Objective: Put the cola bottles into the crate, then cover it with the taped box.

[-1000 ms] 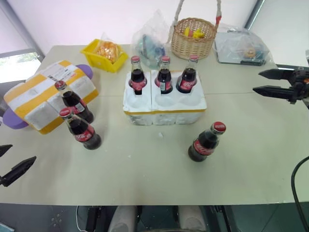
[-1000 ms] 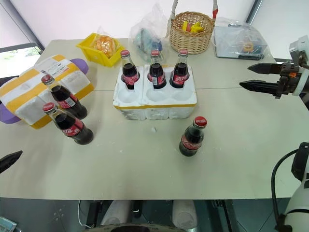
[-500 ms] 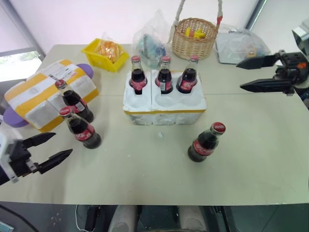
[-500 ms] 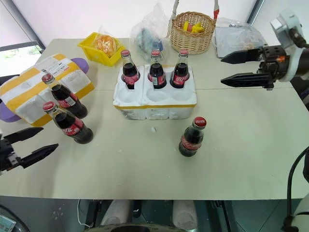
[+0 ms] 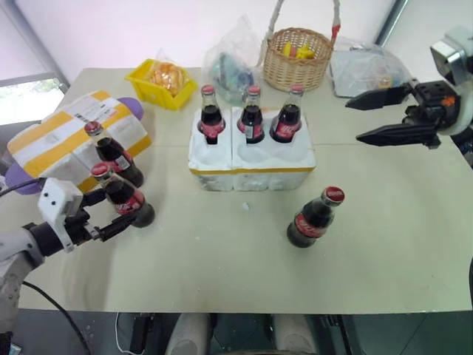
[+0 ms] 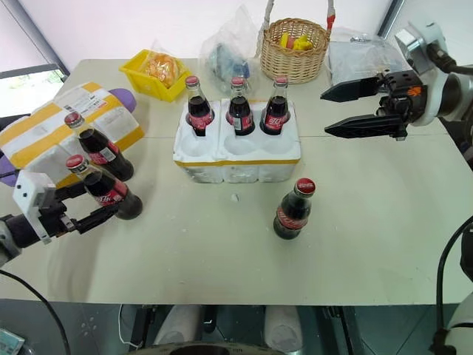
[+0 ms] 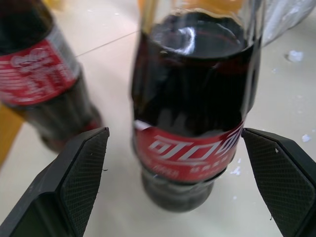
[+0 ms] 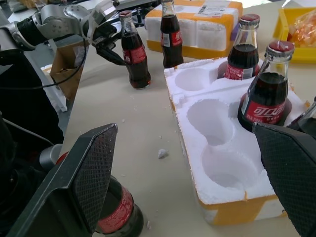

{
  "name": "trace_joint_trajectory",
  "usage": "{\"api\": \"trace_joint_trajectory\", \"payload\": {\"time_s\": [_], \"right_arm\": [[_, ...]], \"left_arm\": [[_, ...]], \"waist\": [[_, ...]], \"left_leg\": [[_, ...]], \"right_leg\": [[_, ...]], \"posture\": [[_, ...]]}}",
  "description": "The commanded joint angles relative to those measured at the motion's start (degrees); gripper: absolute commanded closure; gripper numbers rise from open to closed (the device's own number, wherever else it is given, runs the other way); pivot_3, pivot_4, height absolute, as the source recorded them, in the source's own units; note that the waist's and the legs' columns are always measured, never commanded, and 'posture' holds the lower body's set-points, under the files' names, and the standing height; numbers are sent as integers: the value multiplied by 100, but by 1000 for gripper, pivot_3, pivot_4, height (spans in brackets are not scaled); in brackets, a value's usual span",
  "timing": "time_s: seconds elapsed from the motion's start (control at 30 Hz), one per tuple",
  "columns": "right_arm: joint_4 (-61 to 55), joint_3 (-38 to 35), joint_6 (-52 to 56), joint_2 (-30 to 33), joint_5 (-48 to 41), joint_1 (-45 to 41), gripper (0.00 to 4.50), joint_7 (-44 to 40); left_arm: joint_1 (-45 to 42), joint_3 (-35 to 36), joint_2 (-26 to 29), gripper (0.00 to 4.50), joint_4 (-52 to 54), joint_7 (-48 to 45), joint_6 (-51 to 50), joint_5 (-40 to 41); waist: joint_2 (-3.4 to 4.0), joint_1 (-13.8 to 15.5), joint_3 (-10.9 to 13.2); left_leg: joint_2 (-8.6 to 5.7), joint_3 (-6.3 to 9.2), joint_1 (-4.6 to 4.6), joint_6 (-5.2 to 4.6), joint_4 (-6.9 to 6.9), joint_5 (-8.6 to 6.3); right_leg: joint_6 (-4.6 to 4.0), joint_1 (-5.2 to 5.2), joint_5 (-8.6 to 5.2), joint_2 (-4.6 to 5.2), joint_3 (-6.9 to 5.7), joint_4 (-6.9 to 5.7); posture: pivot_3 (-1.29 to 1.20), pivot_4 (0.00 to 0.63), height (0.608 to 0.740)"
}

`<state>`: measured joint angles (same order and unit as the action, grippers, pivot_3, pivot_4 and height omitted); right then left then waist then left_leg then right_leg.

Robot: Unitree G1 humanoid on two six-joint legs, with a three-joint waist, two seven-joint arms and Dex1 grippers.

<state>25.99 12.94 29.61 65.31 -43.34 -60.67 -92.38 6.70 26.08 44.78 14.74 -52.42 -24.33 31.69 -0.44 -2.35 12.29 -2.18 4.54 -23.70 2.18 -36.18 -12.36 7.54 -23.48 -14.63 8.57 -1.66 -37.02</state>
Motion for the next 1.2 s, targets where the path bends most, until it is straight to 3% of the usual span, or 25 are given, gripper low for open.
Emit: {"api": "trace_joint_trajectory", "payload": {"time_s": [0.03,0.2,0.3,0.37,0.77,0.9,1.2], "right_arm": [[-178,-243,-18,86,-149,21,0,-12],[-251,-284,35,59,-201,-1,0,-12],[-226,-278,19,34,-183,-30,0,-12],[-198,-272,-5,16,-165,-31,0,-12],[-180,-379,-51,-120,-139,106,0,-12],[-208,-467,-69,-203,-95,231,0,-12],[-396,-757,10,-364,-5,504,0,-12]], "left_arm": [[-93,-118,-54,24,141,103,8,3],[-27,-225,-158,24,204,111,-32,124],[-2,-219,-190,850,231,113,-40,155],[8,-214,-184,1735,239,110,-56,165],[-297,-205,-76,1713,712,316,-589,511],[-1138,-366,112,1713,989,408,-1230,1028],[-2911,-1137,203,1713,936,438,-1894,1376]], "waist": [[0,1,0],[0,-1,0],[0,8,0],[0,13,0],[-2,31,1],[-10,128,6],[-12,155,7]], "left_leg": [[0,0,0,0,-1,0],[0,-1,0,0,-3,0],[0,0,0,0,-3,0],[-1,-1,0,0,-3,0],[-1,-1,-1,0,-3,0],[1,7,-2,3,-7,2],[-4,5,-6,7,-2,6]], "right_leg": [[0,0,0,0,0,0],[1,1,0,0,0,-2],[1,1,0,0,0,-1],[1,1,0,2,0,0],[1,1,0,1,0,1],[0,1,1,-6,-2,-4],[3,0,3,-4,-1,-2]], "posture": [[0,150,737],[0,150,737],[0,150,737],[0,150,737],[0,150,737],[0,150,737],[0,150,737]]}}
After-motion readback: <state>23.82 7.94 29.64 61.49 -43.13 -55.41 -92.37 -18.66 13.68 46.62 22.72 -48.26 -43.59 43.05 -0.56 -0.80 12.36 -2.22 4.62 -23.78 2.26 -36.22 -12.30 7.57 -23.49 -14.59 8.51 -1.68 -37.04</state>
